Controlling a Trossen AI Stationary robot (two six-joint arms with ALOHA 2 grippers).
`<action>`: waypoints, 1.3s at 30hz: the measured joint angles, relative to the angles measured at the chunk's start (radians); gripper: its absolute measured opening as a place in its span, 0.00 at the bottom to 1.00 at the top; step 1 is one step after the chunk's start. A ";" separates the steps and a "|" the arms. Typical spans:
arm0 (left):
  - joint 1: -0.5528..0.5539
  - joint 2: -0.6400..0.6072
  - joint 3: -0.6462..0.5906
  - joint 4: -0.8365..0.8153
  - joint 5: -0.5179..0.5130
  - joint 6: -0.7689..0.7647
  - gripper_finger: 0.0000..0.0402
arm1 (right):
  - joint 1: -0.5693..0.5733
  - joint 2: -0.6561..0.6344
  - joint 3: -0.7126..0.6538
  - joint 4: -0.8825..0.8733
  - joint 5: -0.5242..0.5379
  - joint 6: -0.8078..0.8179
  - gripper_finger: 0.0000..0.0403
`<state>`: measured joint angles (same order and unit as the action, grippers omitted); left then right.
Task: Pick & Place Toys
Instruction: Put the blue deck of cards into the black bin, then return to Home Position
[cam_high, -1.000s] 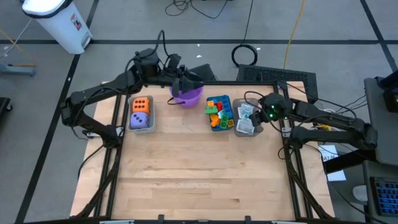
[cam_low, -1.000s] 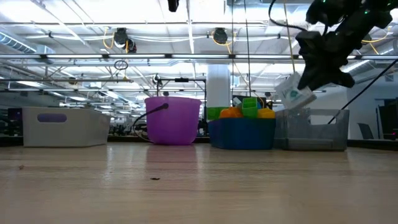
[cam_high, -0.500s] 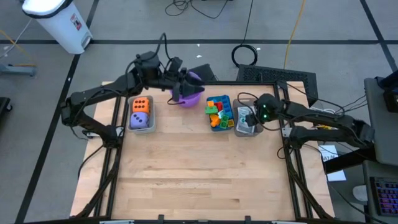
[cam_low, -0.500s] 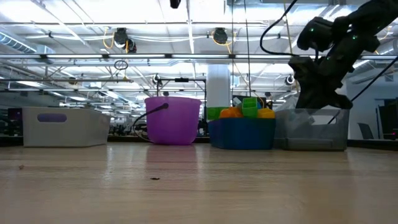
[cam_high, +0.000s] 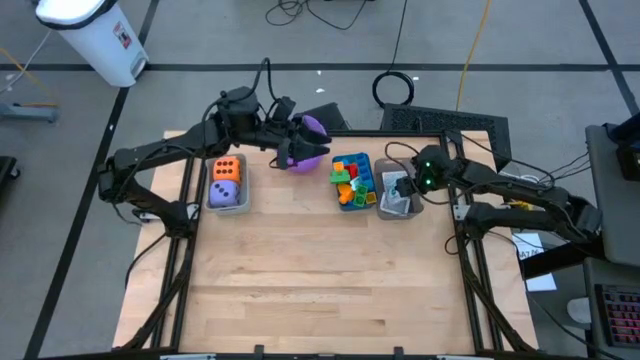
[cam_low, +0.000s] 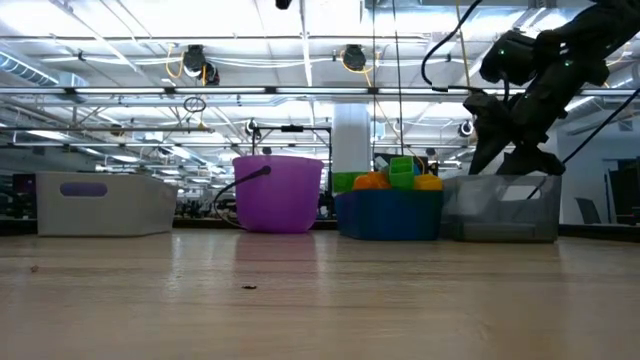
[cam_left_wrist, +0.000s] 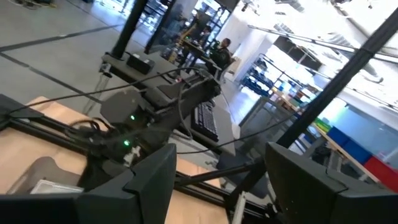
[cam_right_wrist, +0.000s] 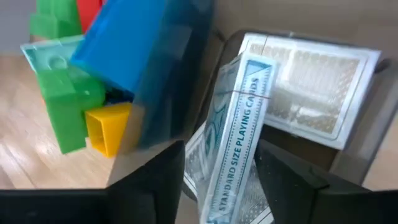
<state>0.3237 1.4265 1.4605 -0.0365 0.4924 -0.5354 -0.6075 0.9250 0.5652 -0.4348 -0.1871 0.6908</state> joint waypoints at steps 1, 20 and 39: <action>0.000 0.000 0.000 0.000 0.009 0.000 0.63 | -0.006 -0.010 0.000 0.001 0.000 0.000 0.48; 0.047 -0.277 -0.013 -0.410 -0.111 0.200 0.63 | -0.053 -0.405 0.000 0.036 0.005 -0.052 0.46; -0.068 -0.808 -0.756 0.134 -0.608 0.088 0.63 | 0.293 -0.551 -0.168 0.538 0.452 -0.232 0.46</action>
<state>0.2559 0.6186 0.7043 0.0973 -0.1155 -0.4477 -0.3142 0.3735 0.3972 0.1031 0.2651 0.4589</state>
